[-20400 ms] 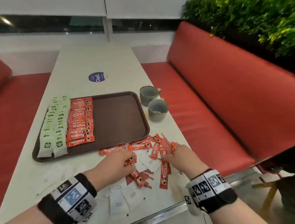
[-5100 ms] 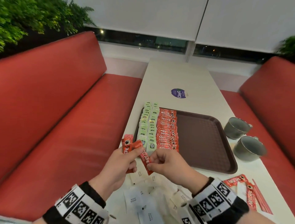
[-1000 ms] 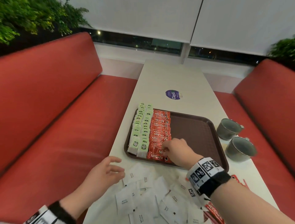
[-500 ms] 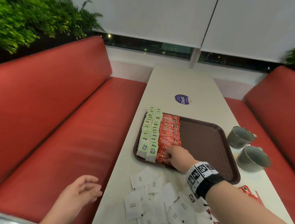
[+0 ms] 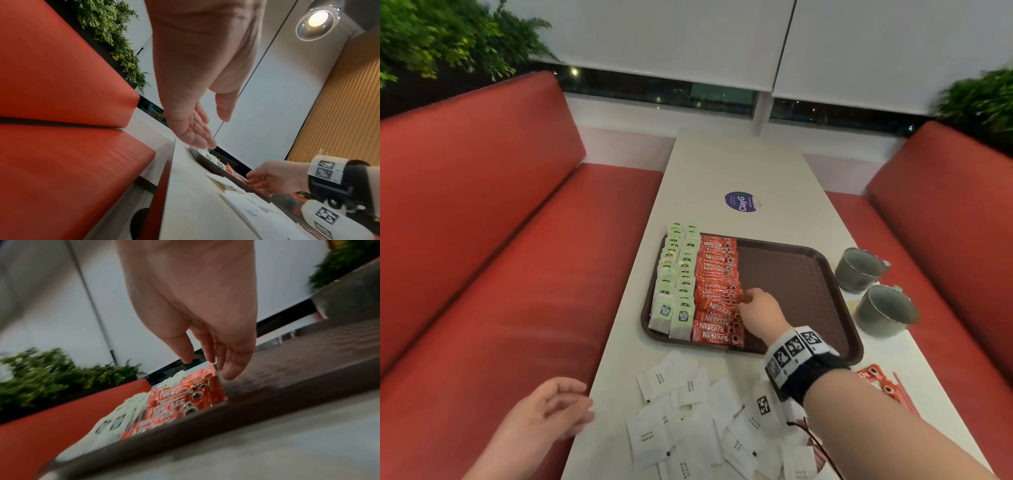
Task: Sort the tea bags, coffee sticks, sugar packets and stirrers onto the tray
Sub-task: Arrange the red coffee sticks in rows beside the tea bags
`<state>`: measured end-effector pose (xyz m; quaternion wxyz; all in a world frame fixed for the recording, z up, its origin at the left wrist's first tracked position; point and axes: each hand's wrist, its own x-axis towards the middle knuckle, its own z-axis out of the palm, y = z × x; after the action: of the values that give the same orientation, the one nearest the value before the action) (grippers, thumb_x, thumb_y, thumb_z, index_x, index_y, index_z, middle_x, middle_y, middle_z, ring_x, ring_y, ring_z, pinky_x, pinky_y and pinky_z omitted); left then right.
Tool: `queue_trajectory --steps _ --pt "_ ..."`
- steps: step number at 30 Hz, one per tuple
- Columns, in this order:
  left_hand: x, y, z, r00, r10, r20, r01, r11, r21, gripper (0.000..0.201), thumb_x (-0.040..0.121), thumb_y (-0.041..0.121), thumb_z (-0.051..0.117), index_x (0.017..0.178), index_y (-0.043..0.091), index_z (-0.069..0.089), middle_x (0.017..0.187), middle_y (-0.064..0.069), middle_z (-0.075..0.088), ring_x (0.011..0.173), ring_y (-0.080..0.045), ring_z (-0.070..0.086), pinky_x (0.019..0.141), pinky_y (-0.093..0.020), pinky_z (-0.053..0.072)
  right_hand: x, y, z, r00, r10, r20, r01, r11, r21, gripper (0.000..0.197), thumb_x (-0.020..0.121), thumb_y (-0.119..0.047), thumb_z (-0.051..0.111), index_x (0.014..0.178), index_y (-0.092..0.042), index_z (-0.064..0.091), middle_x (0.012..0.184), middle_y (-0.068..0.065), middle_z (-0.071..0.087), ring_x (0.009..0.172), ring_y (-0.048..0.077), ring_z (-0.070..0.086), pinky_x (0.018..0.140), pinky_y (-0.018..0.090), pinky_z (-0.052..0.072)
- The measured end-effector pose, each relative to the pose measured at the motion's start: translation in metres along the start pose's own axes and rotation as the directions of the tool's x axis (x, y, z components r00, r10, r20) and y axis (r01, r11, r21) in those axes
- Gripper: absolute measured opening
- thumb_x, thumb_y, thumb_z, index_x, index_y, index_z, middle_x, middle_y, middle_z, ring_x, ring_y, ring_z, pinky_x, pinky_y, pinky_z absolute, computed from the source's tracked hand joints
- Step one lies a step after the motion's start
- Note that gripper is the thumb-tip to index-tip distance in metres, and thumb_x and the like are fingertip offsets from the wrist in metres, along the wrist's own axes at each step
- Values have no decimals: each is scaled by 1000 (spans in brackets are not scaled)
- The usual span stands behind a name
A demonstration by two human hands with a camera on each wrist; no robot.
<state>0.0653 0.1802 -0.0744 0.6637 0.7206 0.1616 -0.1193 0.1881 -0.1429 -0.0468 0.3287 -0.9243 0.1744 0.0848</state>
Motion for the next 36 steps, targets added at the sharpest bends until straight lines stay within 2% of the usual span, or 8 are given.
queue_trajectory --steps 4,7,11,14,20,25,30,36 --pt "-1 4 4 1000 -6 27 7 1000 -10 14 83 -9 62 95 -2 61 81 -22 70 71 -26 71 54 -22 56 15 -5 -2 993 72 90 -80 992 93 33 100 -22 38 111 -1 62 115 13 64 90 21 56 81 30 43" --pt "-4 3 0 1000 -12 16 12 1000 -13 13 84 -9 60 95 -2 61 84 -23 70 75 -29 71 52 -21 56 17 -6 2 995 52 88 -63 990 126 32 99 -18 39 110 0 64 113 14 65 97 25 60 89 36 47" --pt "-8 -3 -11 999 -29 -34 28 999 -38 14 85 -10 60 96 -3 60 87 -24 69 75 -30 70 55 -23 57 7 -8 11 974 -221 -53 220 975 -24 33 99 -15 42 129 -9 55 124 6 56 106 21 57 91 34 50" --pt "-13 -8 -17 997 -41 -59 38 998 -46 13 85 -9 59 96 -2 60 85 -22 70 74 -29 70 65 -32 55 5 -12 22 913 -402 68 397 839 -372 35 98 -21 43 132 -19 54 132 0 52 125 24 45 104 43 37" --pt "-16 -15 -22 993 -68 -95 63 997 -54 13 84 -10 60 95 -2 60 85 -24 69 73 -29 70 70 -36 52 13 -29 28 951 -283 122 299 753 -587 19 91 -11 46 101 -18 60 105 3 60 107 25 51 98 42 34" --pt "-15 -18 -29 992 -60 -113 55 997 -47 13 84 -9 61 96 -2 60 85 -23 70 76 -30 71 60 -26 57 16 -34 32 946 -275 169 317 697 -643 23 89 -8 47 100 -20 62 95 1 60 101 24 51 100 42 33" --pt "-13 -23 -33 993 -67 -95 62 996 -58 14 84 -10 59 97 -3 60 87 -25 69 75 -31 69 56 -23 57 6 -33 19 949 -312 49 301 846 -440 25 91 -15 43 75 -25 59 79 -5 60 83 20 55 94 39 34" --pt "-3 -21 -28 997 -64 -35 63 997 -43 13 89 -11 50 94 -1 58 90 -26 66 78 -35 65 47 -20 55 -49 19 -60 926 -309 -215 308 951 -36 14 92 -24 56 81 -27 64 83 -11 65 82 9 59 76 22 42"
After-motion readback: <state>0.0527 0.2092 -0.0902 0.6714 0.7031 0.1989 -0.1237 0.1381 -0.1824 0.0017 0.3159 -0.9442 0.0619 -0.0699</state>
